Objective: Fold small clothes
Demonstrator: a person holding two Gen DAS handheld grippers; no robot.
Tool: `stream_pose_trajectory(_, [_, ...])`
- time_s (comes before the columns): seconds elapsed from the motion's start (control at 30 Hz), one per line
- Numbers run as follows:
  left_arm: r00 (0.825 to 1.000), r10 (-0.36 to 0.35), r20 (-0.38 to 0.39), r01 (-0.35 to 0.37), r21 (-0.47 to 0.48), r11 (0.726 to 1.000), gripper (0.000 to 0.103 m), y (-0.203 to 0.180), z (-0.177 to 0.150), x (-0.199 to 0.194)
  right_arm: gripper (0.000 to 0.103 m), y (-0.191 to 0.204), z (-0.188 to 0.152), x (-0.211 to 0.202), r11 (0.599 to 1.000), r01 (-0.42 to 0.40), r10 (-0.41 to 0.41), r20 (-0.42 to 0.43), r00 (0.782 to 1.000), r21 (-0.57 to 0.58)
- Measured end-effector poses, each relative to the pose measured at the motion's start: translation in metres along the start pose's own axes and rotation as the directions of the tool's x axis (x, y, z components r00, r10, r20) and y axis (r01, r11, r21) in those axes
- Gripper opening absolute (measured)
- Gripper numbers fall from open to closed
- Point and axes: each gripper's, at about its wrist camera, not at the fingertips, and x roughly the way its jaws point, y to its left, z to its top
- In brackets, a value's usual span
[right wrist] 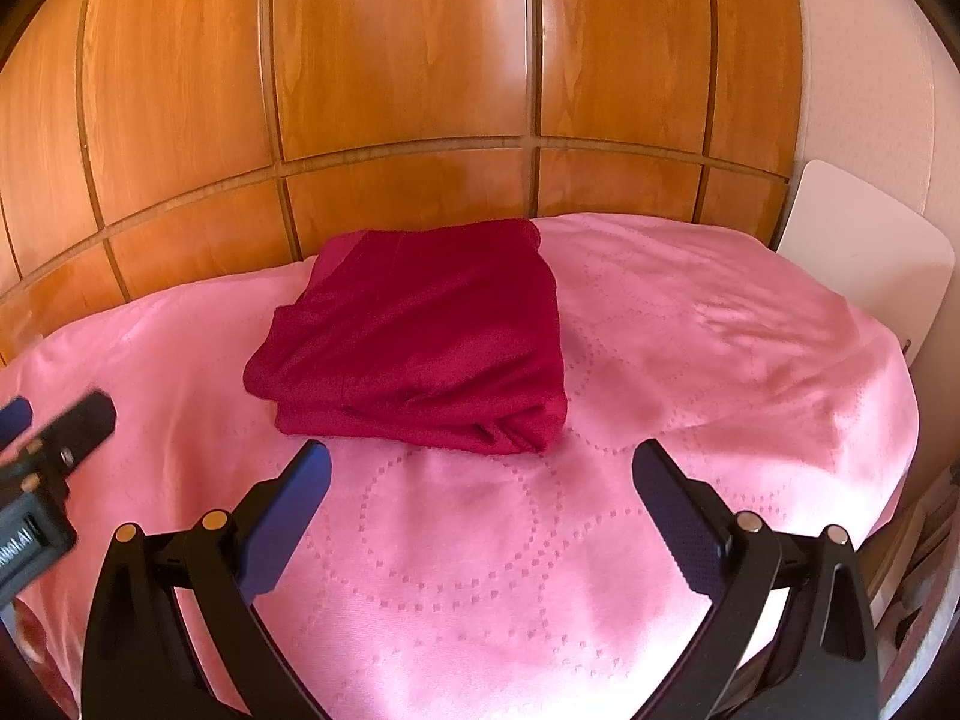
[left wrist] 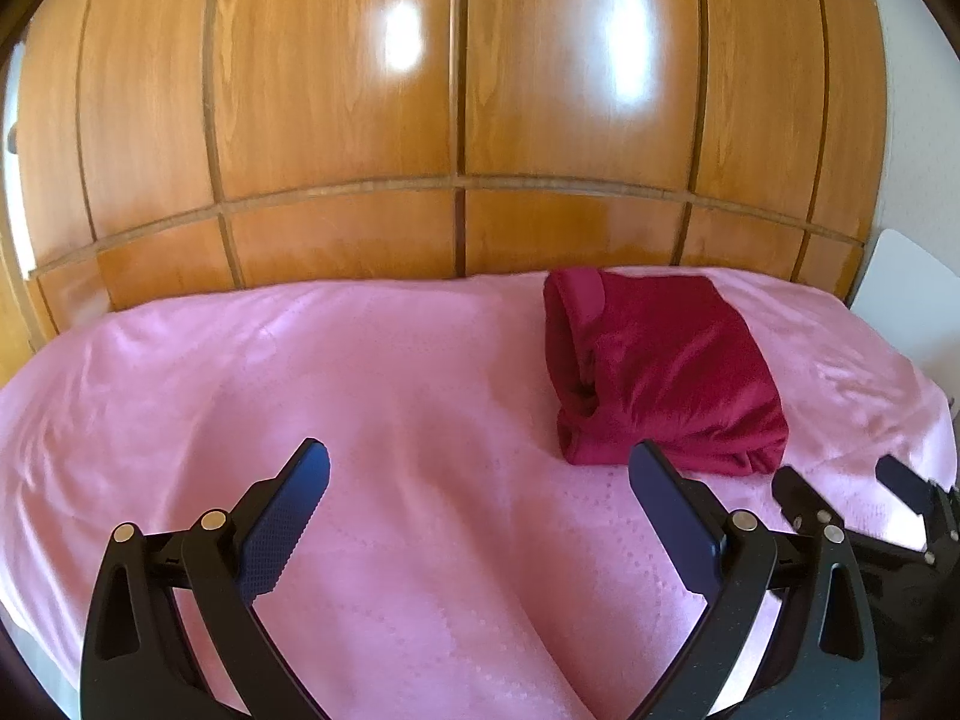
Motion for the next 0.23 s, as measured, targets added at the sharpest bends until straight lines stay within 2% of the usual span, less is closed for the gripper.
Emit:
stream_pose_trajectory(0.1, [0.999, 0.02, -0.026, -0.02, -0.013, 1.0, 0.099, 0.003, -0.005, 0.009, 0.1, -0.016, 0.009, 0.008, 0.999, 0.018, -0.018, -0.005, 1.0, 0.035])
stream_pose_trajectory(0.23, [0.997, 0.031, -0.076, -0.035, -0.047, 0.998, 0.099, 0.014, -0.012, 0.024, 0.101, -0.054, 0.024, 0.038, 0.991, 0.111, -0.109, -0.027, 0.994, 0.078])
